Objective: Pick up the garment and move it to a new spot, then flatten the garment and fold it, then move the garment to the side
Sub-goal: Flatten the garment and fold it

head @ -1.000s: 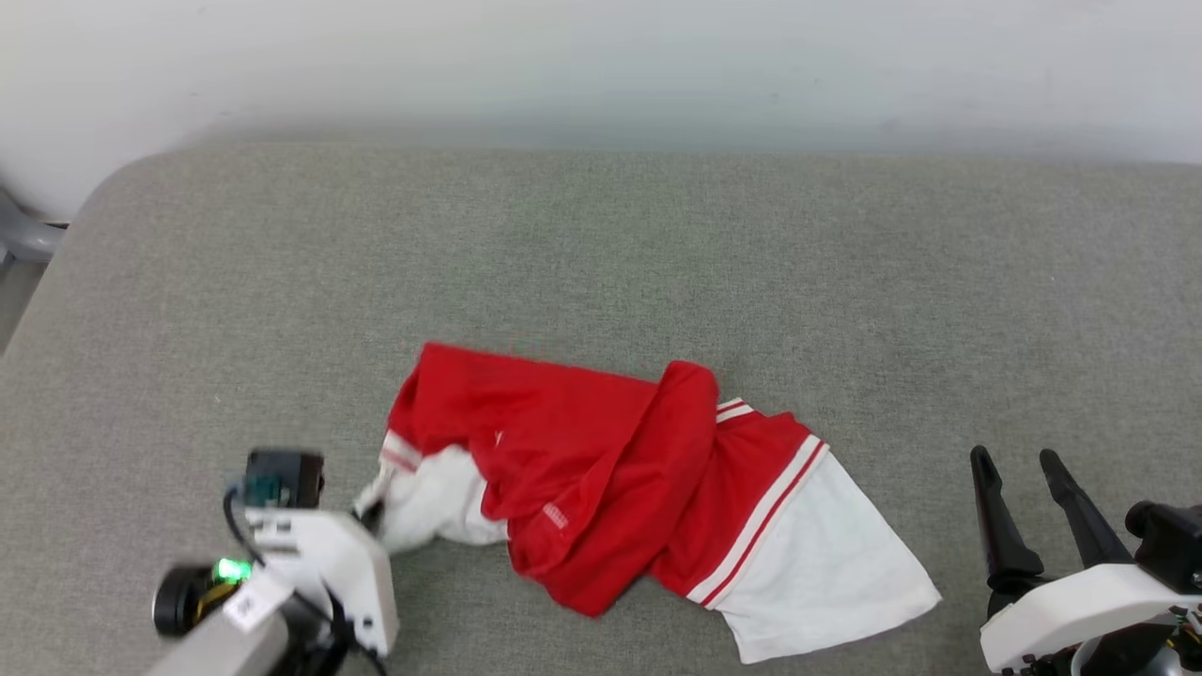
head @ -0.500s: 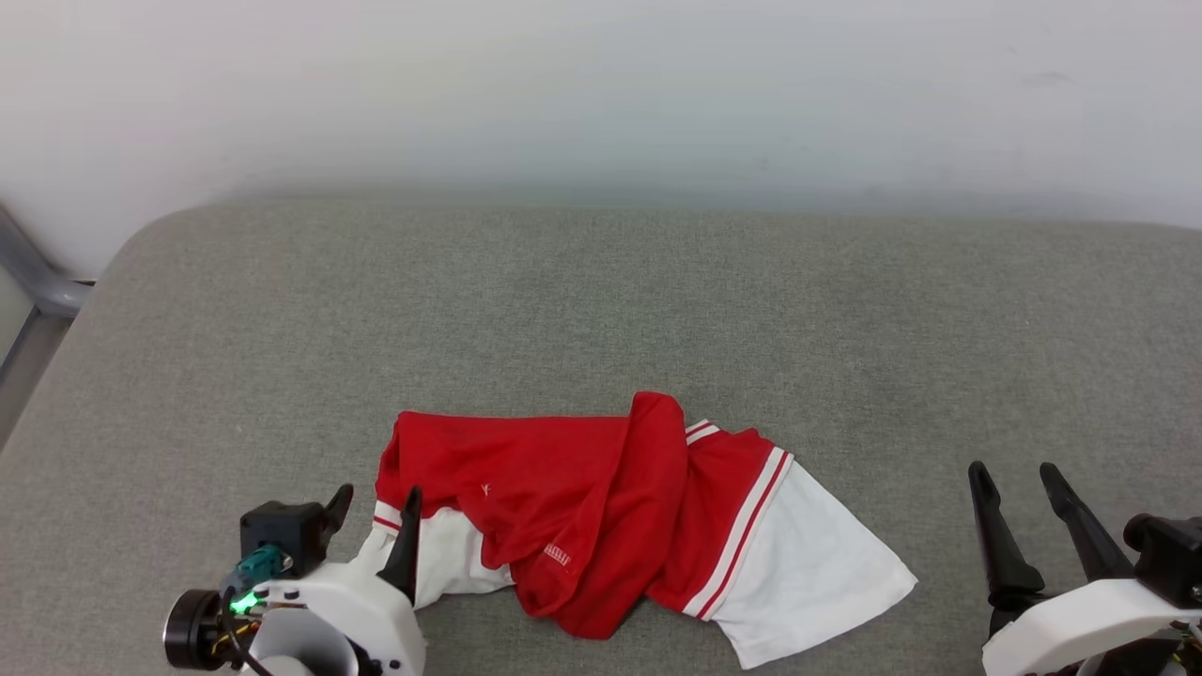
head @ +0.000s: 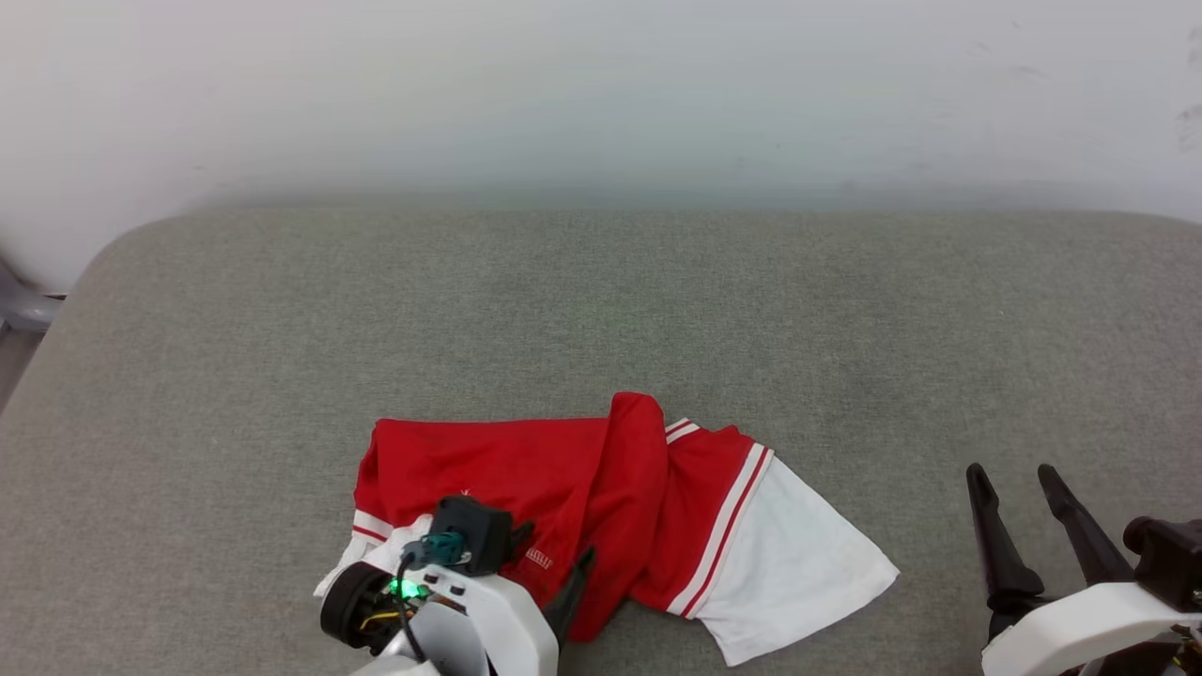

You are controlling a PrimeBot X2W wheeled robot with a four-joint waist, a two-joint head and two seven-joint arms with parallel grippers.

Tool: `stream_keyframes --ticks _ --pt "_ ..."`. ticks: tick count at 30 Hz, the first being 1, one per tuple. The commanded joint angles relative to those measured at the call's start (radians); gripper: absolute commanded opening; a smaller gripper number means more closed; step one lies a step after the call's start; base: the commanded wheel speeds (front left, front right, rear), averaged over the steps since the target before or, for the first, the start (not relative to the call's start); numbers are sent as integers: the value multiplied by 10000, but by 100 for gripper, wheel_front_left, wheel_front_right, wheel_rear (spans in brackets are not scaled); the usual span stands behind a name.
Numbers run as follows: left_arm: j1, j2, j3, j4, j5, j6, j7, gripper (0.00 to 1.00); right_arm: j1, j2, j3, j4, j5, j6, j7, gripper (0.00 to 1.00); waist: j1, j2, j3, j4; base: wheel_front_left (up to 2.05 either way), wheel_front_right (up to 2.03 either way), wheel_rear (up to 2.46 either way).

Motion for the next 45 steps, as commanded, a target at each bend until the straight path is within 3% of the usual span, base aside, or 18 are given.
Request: stream_keyframes --ticks 1,7,9,10,21,27,35,43,44,45 --pt "-204 -24 -141 118 -21 -123 285 100 -17 -1 19 43 44 -7 -26 100 0 -1 70 -92 0 0 0" --pt "-544 113 -635 592 -31 -357 1398 100 -134 1 46 184 151 -7 -145 100 0 -1 251 -293 0 0 0" --pt "-727 137 -668 710 11 -423 1566 13 -188 1 85 227 226 -7 -201 100 0 -1 350 -373 0 0 0" --pt "-825 162 -676 746 53 -465 1599 0 -200 1 95 257 235 -7 -225 100 0 -1 393 -409 0 0 0" --pt "-2585 843 65 -218 878 -658 1017 0 -528 1 47 440 358 -7 -502 100 0 -1 990 -537 0 0 0" --pt "-4107 1087 1292 -172 535 -813 771 0 -951 1 210 441 361 -7 -650 100 0 -1 1925 -718 0 0 0" --pt "-5343 1106 2414 1554 -36 -1138 278 0 -1493 1 436 624 485 -7 -964 100 0 -1 3174 -1120 0 0 0" --pt "-5857 561 2675 4160 -572 -2001 -244 0 -1909 1 593 951 483 -7 -1261 100 0 -1 3660 -1336 0 0 0" --pt "-5859 478 2673 4467 -627 -2112 -286 19 -1947 1 600 976 460 -7 -1280 100 0 -1 3661 -1343 0 0 0" --pt "-5875 428 2648 4698 -630 -2219 -362 49 -1978 1 603 997 432 -7 -1296 100 0 -1 3652 -1347 0 0 0"
